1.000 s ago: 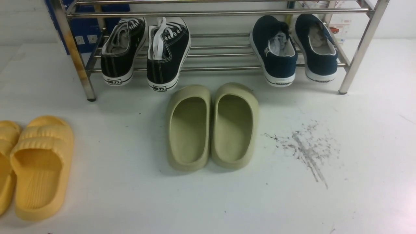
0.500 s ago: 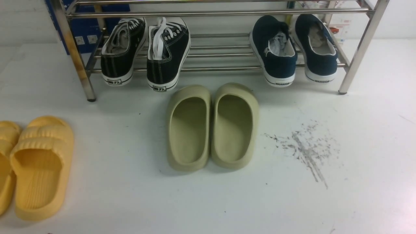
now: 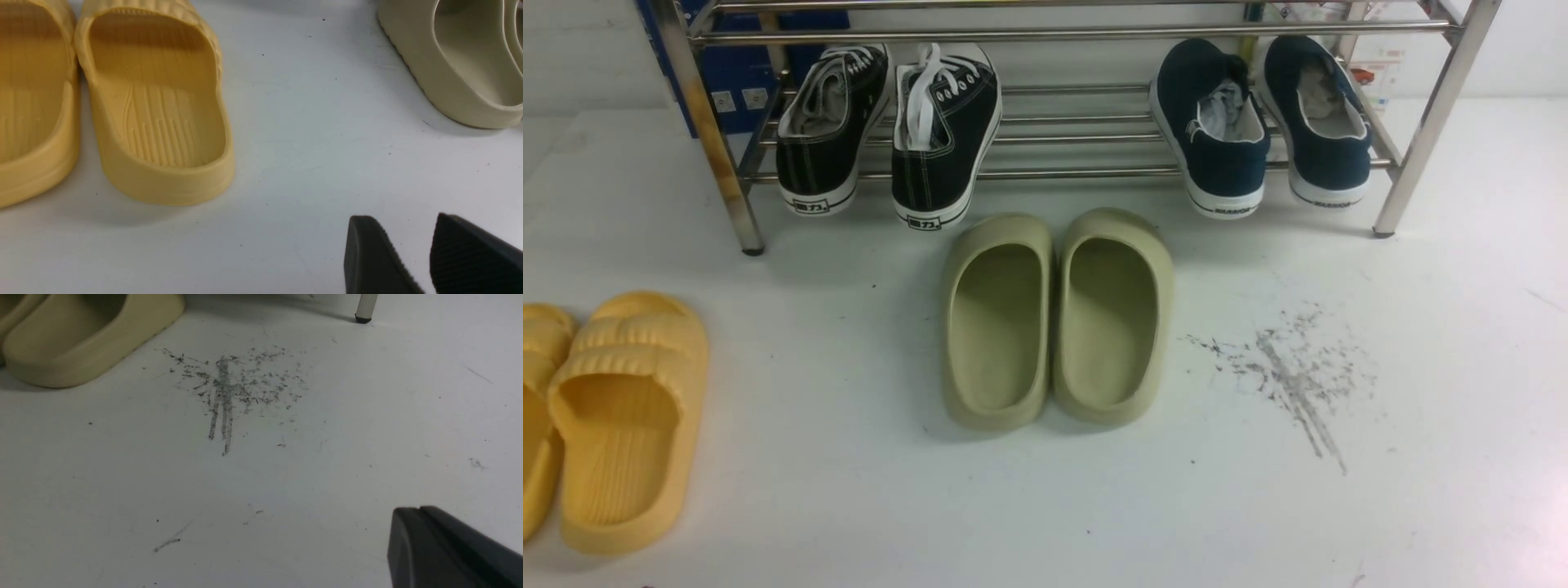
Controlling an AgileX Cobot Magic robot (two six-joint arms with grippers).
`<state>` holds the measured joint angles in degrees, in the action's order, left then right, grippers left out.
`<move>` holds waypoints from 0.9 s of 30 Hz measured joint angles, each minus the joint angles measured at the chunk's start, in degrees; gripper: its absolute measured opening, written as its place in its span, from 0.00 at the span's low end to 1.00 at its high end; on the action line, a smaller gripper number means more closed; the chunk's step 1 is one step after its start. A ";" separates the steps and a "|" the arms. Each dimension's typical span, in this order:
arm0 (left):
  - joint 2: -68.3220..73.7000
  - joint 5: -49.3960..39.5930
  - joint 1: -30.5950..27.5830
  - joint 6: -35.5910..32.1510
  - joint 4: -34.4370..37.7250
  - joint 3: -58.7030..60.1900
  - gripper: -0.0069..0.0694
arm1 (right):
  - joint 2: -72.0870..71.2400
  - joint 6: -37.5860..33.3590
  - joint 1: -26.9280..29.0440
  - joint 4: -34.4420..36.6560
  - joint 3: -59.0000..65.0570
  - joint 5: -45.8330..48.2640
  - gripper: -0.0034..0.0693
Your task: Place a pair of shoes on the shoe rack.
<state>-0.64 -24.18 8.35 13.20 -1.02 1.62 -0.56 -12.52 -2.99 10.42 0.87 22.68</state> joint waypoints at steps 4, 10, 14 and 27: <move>0.00 0.00 0.00 0.00 0.00 0.00 0.40 | 0.00 0.00 0.00 0.00 0.00 0.00 0.11; 0.00 0.00 0.00 0.00 0.00 0.00 0.40 | 0.00 0.00 0.00 0.00 0.00 0.00 0.13; 0.00 0.00 0.00 0.00 0.00 0.00 0.40 | 0.00 0.00 0.00 0.00 0.00 0.00 0.13; 0.00 0.00 0.00 0.00 0.00 0.00 0.40 | 0.00 0.00 0.00 0.00 0.00 0.00 0.16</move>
<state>-0.64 -24.18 8.35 13.20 -1.02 1.62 -0.56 -12.52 -2.99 10.42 0.87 22.68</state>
